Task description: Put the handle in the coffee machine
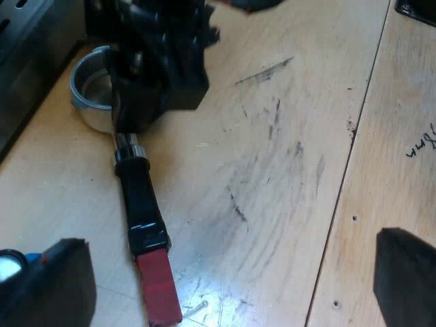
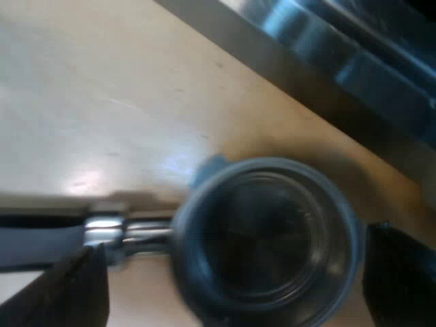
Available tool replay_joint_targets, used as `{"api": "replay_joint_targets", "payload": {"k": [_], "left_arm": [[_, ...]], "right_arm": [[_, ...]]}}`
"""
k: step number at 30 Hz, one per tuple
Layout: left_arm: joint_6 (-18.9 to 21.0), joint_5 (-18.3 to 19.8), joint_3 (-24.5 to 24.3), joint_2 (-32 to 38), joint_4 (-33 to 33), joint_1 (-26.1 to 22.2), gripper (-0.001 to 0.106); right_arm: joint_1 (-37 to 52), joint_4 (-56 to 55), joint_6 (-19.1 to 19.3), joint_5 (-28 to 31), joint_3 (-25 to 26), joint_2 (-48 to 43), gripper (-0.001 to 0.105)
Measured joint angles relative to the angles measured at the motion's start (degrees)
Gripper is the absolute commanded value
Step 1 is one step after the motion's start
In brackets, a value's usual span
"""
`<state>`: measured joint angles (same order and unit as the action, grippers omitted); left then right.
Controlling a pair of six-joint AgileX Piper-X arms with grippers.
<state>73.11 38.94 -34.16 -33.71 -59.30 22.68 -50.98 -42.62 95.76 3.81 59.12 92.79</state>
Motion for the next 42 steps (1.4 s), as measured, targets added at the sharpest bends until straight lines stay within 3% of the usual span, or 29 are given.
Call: {"api": "replay_joint_targets", "payload": {"k": [14,24,28,29,31,37,42], "left_arm": [[0.0,0.0,0.0,0.0,0.0,0.0,0.085],[0.0,0.0,0.0,0.0,0.0,0.0,0.085],[0.0,0.0,0.0,0.0,0.0,0.0,0.085],[0.0,0.0,0.0,0.0,0.0,0.0,0.085],[0.0,0.0,0.0,0.0,0.0,0.0,0.085],[-0.1,0.0,0.0,0.0,0.0,0.0,0.085],[-0.1,0.0,0.0,0.0,0.0,0.0,0.085]], "right_arm": [[0.0,2.5,0.7,3.8,0.0,3.6,0.077],[0.7,2.7,1.1,0.9,0.0,4.5,0.072],[0.7,2.6,1.3,0.4,0.1,4.5,0.048],[0.7,2.6,1.3,0.4,0.1,4.5,0.024],[0.7,2.3,1.3,0.4,0.1,4.5,-0.001],[0.7,0.0,0.0,-1.3,0.4,4.2,0.000],[0.7,-4.1,-7.3,-1.9,0.0,1.0,0.000]]}}
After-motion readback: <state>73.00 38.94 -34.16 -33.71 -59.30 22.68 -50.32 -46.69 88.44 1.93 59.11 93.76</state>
